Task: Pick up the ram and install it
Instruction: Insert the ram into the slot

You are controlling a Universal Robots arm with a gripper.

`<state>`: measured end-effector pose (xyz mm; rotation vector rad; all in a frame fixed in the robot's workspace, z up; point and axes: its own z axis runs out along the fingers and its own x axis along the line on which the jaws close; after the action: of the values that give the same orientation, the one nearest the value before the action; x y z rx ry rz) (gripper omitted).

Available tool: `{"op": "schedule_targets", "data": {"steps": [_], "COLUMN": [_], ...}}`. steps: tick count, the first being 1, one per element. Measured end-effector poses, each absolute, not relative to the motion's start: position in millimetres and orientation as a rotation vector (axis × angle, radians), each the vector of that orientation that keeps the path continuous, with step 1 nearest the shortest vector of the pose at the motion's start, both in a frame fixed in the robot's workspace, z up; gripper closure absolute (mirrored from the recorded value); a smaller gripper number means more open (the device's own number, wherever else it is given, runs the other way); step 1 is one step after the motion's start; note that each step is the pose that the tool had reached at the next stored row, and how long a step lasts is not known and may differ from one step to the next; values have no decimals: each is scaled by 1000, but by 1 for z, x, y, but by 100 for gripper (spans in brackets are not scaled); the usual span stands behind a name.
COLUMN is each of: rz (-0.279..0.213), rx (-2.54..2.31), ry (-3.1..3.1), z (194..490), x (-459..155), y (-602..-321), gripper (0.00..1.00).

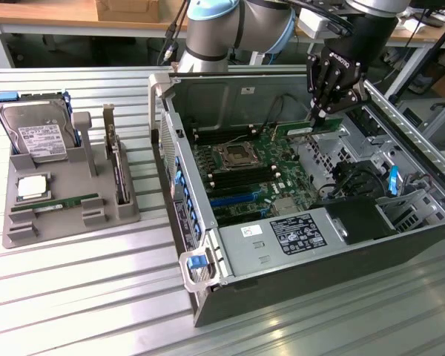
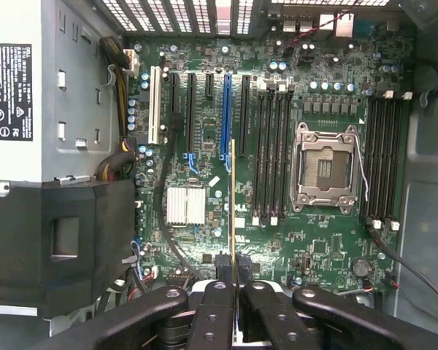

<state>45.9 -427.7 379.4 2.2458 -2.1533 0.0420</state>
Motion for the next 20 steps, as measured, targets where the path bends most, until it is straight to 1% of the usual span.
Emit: {"op": "schedule_targets", "data": {"steps": [3, 7, 20], "rz": [42, 11, 10], "rx": [2246, 2261, 2261], "ry": [-2154, -2168, -2168], "z": [378, 375, 363], "x": [46, 46, 45], "y": [-428, -428, -428], "gripper": [88, 88, 88]}}
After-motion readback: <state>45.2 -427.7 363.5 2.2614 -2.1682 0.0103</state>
